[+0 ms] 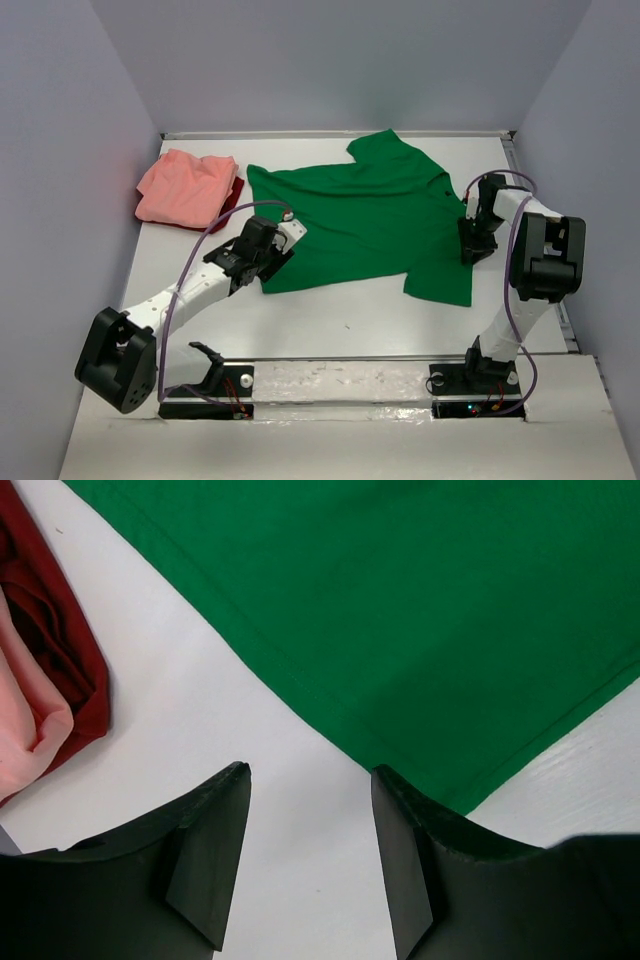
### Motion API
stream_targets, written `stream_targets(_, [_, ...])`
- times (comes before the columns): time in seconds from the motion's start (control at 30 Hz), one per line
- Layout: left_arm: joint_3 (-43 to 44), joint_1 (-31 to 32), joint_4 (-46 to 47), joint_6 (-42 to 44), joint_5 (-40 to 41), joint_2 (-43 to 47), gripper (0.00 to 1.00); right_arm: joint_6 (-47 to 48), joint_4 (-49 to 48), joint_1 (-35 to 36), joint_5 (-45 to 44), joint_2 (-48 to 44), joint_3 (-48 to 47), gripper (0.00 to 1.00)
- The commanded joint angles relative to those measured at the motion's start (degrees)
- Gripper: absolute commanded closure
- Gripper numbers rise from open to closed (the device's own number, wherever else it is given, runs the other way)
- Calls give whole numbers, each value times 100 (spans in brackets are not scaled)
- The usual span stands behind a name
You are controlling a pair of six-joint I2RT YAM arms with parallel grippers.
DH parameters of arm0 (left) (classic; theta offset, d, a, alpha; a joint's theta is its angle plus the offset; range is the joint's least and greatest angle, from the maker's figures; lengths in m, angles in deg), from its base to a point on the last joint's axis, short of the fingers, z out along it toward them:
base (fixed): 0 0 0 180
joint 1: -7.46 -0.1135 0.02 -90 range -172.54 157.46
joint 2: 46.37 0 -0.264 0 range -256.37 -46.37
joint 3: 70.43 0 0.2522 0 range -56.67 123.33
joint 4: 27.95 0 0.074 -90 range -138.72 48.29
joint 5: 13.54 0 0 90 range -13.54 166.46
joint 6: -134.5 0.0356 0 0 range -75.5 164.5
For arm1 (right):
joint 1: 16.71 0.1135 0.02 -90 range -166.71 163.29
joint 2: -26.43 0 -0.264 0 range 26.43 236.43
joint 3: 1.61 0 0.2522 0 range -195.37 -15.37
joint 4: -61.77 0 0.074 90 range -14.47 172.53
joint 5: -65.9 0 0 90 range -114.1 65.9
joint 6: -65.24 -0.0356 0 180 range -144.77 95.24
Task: Fold and stack the t-shirts
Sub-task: Fold the tshirt
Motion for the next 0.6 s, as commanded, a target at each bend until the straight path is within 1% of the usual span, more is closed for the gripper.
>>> stream_targets(0.0, [64, 40, -8, -36, 50, 215, 37, 43, -4, -37, 150, 64, 197, 66])
stream_targets(0.03, [82, 31, -17, -36, 41, 215, 37, 52, -13, -37, 133, 55, 240, 70])
stream_targets(0.13, [91, 40, -26, -36, 15, 206, 37, 52, -13, -37, 89, 20, 258, 76])
stream_targets(0.2, [91, 40, -52, -36, -29, 206, 37, 52, -13, -37, 63, -6, 276, 82])
stream_targets(0.3, [64, 49, -105, -1, -143, 197, 37, 70, 13, -37, 54, -41, 285, 89])
stream_targets(0.33, [47, 75, -113, 8, -152, 206, 37, 79, 31, -37, 45, -68, 276, 93])
stream_targets(0.57, [-217, 373, -245, 157, -82, 145, 37, 79, 92, -37, -25, -156, 258, 100])
